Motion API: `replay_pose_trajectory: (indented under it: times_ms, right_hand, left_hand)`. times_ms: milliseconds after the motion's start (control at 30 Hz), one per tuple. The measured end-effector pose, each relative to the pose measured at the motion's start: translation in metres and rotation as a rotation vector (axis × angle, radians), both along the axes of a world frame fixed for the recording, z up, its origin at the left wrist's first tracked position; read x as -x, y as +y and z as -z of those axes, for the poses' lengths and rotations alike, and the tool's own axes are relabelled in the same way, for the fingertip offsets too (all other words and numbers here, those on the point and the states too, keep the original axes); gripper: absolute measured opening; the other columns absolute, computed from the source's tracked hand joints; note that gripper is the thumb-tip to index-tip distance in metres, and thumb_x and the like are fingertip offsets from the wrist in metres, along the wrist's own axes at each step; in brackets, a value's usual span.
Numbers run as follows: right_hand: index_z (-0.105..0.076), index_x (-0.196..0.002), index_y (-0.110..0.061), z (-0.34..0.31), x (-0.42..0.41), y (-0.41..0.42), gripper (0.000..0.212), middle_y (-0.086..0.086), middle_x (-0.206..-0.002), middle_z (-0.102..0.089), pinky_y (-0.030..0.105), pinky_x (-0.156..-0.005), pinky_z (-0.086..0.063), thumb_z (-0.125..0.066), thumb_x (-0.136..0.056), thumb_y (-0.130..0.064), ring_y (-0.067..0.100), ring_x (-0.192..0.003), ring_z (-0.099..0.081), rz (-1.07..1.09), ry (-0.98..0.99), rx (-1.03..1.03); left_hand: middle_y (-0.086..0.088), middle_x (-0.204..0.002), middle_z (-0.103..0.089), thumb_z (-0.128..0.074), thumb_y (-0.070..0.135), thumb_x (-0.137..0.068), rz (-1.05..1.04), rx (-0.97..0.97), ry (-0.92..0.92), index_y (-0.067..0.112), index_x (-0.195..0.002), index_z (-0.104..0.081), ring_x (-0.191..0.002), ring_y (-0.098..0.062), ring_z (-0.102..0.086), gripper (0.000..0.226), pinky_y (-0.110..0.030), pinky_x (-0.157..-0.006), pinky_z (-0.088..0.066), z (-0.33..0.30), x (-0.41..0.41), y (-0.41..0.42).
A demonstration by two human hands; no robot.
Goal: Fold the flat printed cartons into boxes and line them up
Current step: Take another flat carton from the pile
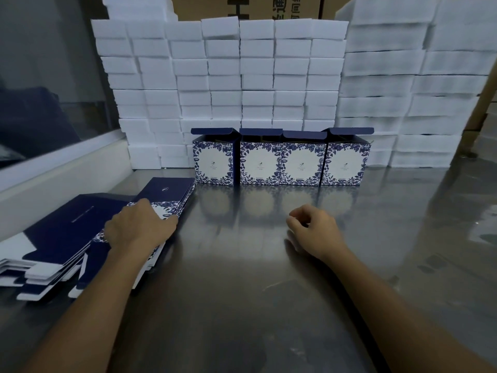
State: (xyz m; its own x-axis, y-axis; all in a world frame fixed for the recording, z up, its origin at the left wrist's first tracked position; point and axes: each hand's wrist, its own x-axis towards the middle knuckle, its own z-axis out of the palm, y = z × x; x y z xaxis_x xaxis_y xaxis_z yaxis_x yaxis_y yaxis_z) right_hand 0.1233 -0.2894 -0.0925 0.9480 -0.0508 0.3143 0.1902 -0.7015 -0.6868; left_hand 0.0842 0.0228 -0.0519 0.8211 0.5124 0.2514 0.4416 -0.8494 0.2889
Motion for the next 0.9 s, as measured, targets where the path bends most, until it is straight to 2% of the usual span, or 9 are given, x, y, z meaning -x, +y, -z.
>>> replay_pose_trajectory:
  times_ms: [133, 267, 367, 467, 633, 700, 767, 833, 900]
  right_hand:
    - [-0.067, -0.094, -0.028, -0.001, 0.0, 0.0, 0.003, -0.012, -0.084, -0.067, 0.033, -0.088, -0.052, -0.065, -0.092, -0.031, 0.016, -0.091, -0.065, -0.013, 0.004, -0.002]
    - [-0.069, -0.097, -0.026, -0.002, 0.001, -0.001, 0.008, -0.011, -0.086, -0.068, 0.032, -0.087, -0.052, -0.065, -0.092, -0.032, 0.015, -0.091, -0.065, -0.013, 0.012, -0.016]
    - [-0.067, -0.095, -0.028, -0.003, 0.002, -0.001, 0.004, -0.013, -0.083, -0.066, 0.032, -0.086, -0.052, -0.066, -0.092, -0.031, 0.015, -0.09, -0.065, -0.013, 0.013, -0.028]
    - [-0.065, -0.093, -0.031, -0.003, 0.003, 0.0, 0.001, -0.017, -0.08, -0.064, 0.032, -0.086, -0.052, -0.066, -0.092, -0.031, 0.015, -0.089, -0.065, -0.017, 0.011, -0.029]
    - [-0.065, -0.087, -0.032, -0.005, 0.006, 0.002, 0.006, -0.019, -0.074, -0.064, 0.032, -0.08, -0.053, -0.065, -0.092, -0.027, 0.013, -0.079, -0.065, -0.033, -0.02, -0.058]
    - [-0.068, -0.087, -0.028, -0.005, 0.009, 0.005, 0.007, -0.014, -0.076, -0.067, 0.037, -0.082, -0.055, -0.065, -0.092, -0.025, 0.016, -0.082, -0.066, -0.06, -0.045, -0.076]
    - [-0.072, -0.09, -0.023, -0.006, 0.012, 0.009, 0.007, -0.006, -0.078, -0.071, 0.041, -0.082, -0.057, -0.066, -0.093, -0.024, 0.019, -0.082, -0.069, -0.106, -0.061, -0.093]
    - [-0.073, -0.09, -0.018, -0.009, 0.016, 0.015, 0.009, 0.003, -0.079, -0.073, 0.041, -0.078, -0.058, -0.067, -0.094, -0.024, 0.02, -0.077, -0.07, -0.177, -0.06, -0.2]
    - [-0.072, -0.091, -0.014, -0.015, 0.023, 0.024, 0.019, 0.006, -0.079, -0.074, 0.029, -0.069, -0.054, -0.066, -0.096, -0.031, 0.016, -0.071, -0.071, -0.287, 0.0, -0.397]
  left_hand:
    - [-0.014, -0.106, -0.063, -0.058, 0.054, -0.086, 0.005, -0.057, 0.006, 0.012, -0.094, -0.054, -0.098, -0.038, -0.058, 0.042, -0.036, -0.069, -0.036, 0.0, -0.002, -0.003]
    - [-0.011, -0.086, -0.059, -0.046, 0.044, -0.093, 0.019, -0.085, -0.083, 0.01, -0.083, -0.056, -0.078, -0.032, -0.051, 0.037, -0.036, -0.068, -0.037, -0.001, -0.002, -0.002]
    - [-0.015, -0.103, -0.062, -0.049, 0.027, -0.095, 0.065, -0.168, -0.063, 0.009, -0.103, -0.058, -0.093, -0.036, -0.055, 0.022, -0.038, -0.07, -0.039, -0.001, 0.0, -0.008]
    - [-0.015, -0.118, -0.054, -0.064, 0.009, -0.086, 0.098, -0.21, -0.063, 0.011, -0.122, -0.058, -0.111, -0.036, -0.049, 0.037, -0.04, -0.068, -0.039, 0.0, 0.003, -0.016]
    - [-0.008, -0.101, -0.061, -0.066, -0.005, -0.079, 0.194, -0.36, -0.28, 0.015, -0.113, -0.068, -0.093, -0.03, -0.057, 0.04, -0.035, -0.062, -0.033, -0.006, 0.008, -0.038]
    - [-0.013, -0.088, -0.063, -0.07, -0.013, -0.069, 0.257, -0.395, -0.432, 0.006, -0.11, -0.07, -0.08, -0.034, -0.056, 0.046, -0.037, -0.063, -0.033, -0.01, 0.012, -0.047]
    - [-0.013, -0.074, -0.059, -0.064, -0.021, -0.06, 0.339, -0.478, -0.653, 0.001, -0.107, -0.072, -0.067, -0.031, -0.051, 0.052, -0.038, -0.063, -0.031, -0.013, 0.015, -0.056]
    - [-0.009, -0.068, -0.054, -0.05, -0.019, -0.064, 0.479, -0.569, -0.829, 0.002, -0.108, -0.072, -0.063, -0.028, -0.047, 0.053, -0.036, -0.065, -0.024, -0.013, 0.016, -0.07]
    - [-0.006, -0.066, -0.052, -0.046, -0.012, -0.076, 0.631, -0.633, -0.886, 0.005, -0.107, -0.073, -0.062, -0.027, -0.046, 0.045, -0.035, -0.064, -0.021, -0.009, 0.018, -0.09]
